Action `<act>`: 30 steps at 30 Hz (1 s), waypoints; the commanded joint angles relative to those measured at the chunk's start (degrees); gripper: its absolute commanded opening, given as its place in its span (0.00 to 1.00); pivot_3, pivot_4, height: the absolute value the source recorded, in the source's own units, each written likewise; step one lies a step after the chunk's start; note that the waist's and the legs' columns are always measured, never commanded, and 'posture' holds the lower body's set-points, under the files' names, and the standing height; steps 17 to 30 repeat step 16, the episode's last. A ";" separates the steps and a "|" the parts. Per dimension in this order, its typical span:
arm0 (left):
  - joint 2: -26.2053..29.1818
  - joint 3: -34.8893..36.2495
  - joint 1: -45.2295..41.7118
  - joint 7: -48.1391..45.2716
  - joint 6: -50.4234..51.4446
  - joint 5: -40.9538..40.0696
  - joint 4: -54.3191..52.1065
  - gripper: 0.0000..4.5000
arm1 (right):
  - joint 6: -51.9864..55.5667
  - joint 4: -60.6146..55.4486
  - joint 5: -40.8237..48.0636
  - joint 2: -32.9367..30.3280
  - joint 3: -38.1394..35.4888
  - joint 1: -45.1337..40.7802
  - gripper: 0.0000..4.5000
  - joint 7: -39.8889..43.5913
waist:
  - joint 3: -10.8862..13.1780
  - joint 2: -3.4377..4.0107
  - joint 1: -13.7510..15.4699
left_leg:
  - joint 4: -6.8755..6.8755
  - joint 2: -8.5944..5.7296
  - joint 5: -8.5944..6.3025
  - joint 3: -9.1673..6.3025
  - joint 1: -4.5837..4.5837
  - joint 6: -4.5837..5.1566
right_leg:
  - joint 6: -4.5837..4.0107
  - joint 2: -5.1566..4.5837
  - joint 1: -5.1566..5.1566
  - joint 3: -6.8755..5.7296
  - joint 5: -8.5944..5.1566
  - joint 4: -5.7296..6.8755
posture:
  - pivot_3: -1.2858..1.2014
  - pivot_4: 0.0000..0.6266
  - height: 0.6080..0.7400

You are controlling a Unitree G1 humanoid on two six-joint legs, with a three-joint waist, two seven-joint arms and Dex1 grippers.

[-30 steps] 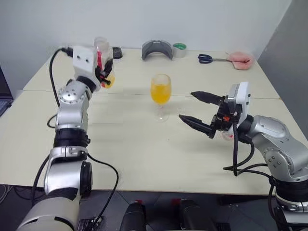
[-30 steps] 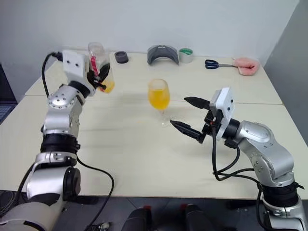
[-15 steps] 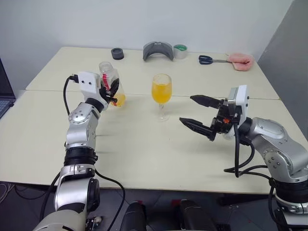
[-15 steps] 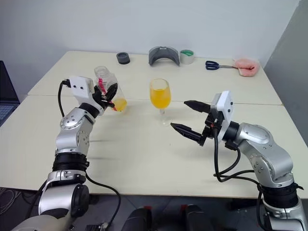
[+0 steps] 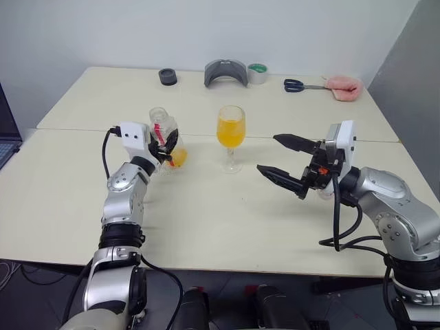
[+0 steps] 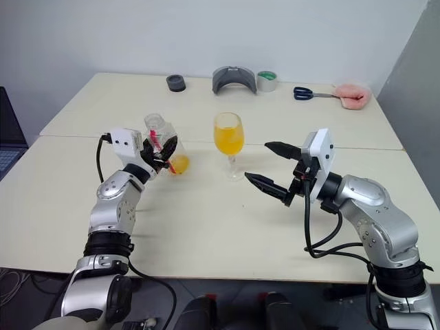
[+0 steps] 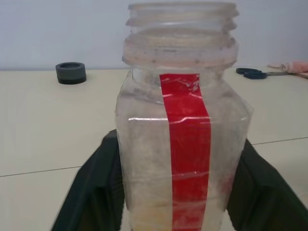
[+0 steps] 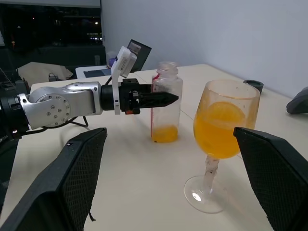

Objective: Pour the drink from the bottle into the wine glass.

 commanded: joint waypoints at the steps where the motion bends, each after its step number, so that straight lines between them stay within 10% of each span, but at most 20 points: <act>1: 0.97 0.25 0.05 -0.05 0.62 -0.42 -3.42 0.89 | -0.06 -0.49 0.42 -0.01 -0.73 -1.30 1.00 0.19 | 0.00 0.00 0.00 | 0.00 0.00 0.00 0.00 0.00 0.00 | 0.00 0.00 0.00 0.00 0.00 0.00 | 0.52 0.24 1.00; 16: 2.74 -0.19 24.07 3.49 23.47 -3.11 -39.23 0.99 | 3.07 -4.78 1.23 -2.99 -7.07 10.01 1.00 -4.64 | 0.00 0.00 -0.10 | -0.05 0.07 0.00 0.01 0.02 0.00 | 0.02 0.01 0.01 0.06 -0.01 -0.06 | 0.52 0.24 1.00; 30: 2.74 -0.19 24.07 3.49 23.47 -3.11 -39.23 0.99 | 3.07 -4.78 1.23 -2.99 -7.07 10.01 1.00 -4.64 | 0.00 0.00 -0.10 | -0.05 0.07 0.00 0.01 0.02 0.00 | 0.02 0.01 0.01 0.06 -0.01 -0.06 | 0.52 0.24 1.00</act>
